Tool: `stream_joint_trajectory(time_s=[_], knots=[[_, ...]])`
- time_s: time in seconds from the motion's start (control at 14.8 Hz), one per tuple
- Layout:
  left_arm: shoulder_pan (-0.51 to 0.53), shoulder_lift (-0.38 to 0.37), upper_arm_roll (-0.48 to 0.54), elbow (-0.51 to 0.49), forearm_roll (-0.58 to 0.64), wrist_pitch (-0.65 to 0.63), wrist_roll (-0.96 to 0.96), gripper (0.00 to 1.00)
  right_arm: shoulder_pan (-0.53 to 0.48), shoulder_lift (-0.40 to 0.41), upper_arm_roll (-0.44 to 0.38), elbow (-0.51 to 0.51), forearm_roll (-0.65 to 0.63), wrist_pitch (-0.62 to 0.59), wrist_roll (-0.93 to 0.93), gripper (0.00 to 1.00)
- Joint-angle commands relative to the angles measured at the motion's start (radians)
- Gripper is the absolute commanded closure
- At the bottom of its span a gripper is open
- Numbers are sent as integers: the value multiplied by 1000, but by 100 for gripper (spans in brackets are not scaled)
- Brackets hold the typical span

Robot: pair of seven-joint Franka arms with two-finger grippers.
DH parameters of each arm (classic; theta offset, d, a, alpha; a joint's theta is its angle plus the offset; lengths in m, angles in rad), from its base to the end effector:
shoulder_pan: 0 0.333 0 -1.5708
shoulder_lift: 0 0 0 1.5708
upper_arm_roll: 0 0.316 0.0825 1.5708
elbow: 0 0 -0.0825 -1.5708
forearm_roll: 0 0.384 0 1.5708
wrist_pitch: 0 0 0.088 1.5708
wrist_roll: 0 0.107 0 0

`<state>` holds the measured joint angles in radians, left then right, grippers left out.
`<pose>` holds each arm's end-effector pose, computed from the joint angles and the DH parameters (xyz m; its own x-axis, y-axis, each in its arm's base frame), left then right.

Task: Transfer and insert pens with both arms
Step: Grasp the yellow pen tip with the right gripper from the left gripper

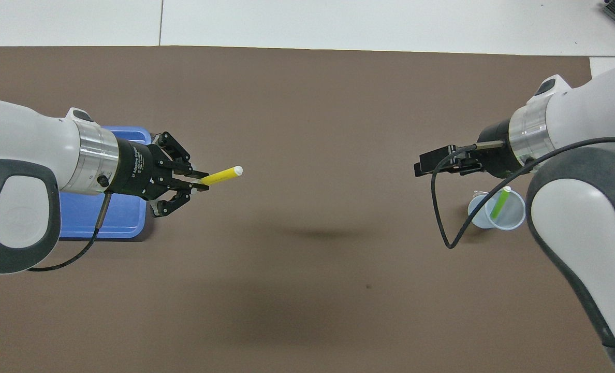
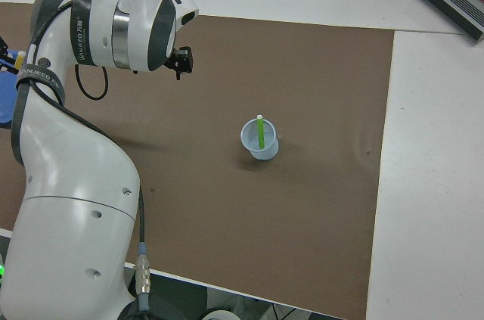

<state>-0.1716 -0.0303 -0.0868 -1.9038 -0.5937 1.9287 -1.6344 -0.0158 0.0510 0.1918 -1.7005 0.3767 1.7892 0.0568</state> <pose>0.5327 -0.1814 0.5248 -0.0127 0.8475 -0.5306 0.9993 -0.0072 -0.0354 0.5698 0.1309 0.5596 0.9991 0.0430 0.0018 0.0406 -0.9275 -0.3717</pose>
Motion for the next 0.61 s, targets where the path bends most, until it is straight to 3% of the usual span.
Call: stream_joint_trajectory(time_s=[0.0,0.2,0.54], knots=[[-25,-36,15,-41,-15,27,-41,100,40,4,18,4,117,74,165,0],[-38,-48,15,-58,-15,30,-45,100,141,7,18,-5,185,192,309,0],[-39,-60,13,-67,-15,32,-53,100,316,12,18,-44,186,411,483,0]])
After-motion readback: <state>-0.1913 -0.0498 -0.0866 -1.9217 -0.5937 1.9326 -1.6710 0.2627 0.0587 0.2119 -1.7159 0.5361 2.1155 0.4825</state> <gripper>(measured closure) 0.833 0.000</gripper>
